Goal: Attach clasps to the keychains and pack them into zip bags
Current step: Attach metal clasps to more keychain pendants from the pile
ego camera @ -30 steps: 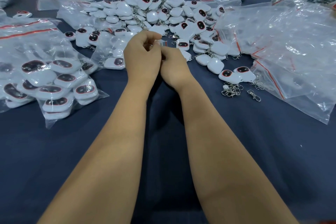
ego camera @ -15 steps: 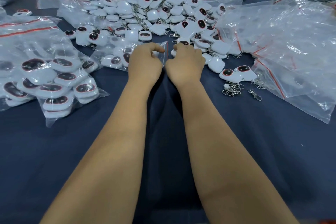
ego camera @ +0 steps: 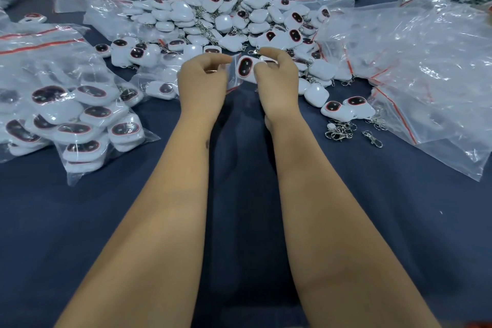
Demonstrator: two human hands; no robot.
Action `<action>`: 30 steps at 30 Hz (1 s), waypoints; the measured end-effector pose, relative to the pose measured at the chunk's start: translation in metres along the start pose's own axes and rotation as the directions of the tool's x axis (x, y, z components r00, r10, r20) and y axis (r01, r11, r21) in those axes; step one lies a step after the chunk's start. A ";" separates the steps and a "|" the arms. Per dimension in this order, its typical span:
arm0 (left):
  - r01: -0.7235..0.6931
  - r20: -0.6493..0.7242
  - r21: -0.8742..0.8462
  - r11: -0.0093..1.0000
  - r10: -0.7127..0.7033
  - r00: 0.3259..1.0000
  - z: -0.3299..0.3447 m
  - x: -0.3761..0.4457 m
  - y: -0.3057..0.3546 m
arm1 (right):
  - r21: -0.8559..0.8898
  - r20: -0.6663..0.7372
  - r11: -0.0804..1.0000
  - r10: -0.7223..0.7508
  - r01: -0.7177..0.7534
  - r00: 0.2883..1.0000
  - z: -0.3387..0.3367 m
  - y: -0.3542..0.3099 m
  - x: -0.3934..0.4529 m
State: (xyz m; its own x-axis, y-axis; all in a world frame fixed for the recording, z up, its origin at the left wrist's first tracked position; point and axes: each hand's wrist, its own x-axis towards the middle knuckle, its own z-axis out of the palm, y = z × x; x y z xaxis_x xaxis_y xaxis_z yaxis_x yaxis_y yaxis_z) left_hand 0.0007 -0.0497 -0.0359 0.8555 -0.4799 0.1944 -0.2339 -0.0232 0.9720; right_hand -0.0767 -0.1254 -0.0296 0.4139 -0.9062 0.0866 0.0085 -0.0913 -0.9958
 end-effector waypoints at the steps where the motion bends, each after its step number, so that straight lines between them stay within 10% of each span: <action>1: 0.003 0.025 0.010 1.000 -0.003 1.000 0.001 -0.001 0.000 | 0.042 0.015 0.999 0.016 -0.017 1.000 0.000 -0.001 0.000; 30: 0.076 0.133 -0.024 0.997 -0.072 0.989 0.007 -0.003 -0.001 | 0.032 0.272 0.999 -0.048 0.040 0.961 -0.001 0.004 -0.002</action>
State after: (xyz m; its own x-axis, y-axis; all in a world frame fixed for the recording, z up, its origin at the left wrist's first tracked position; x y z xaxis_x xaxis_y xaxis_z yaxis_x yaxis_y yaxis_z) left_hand -0.0051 -0.0540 -0.0379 0.8012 -0.5892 0.1049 -0.1574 -0.0383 0.9868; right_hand -0.0786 -0.1248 -0.0337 0.6454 -0.7540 0.1225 0.0547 -0.1143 -0.9919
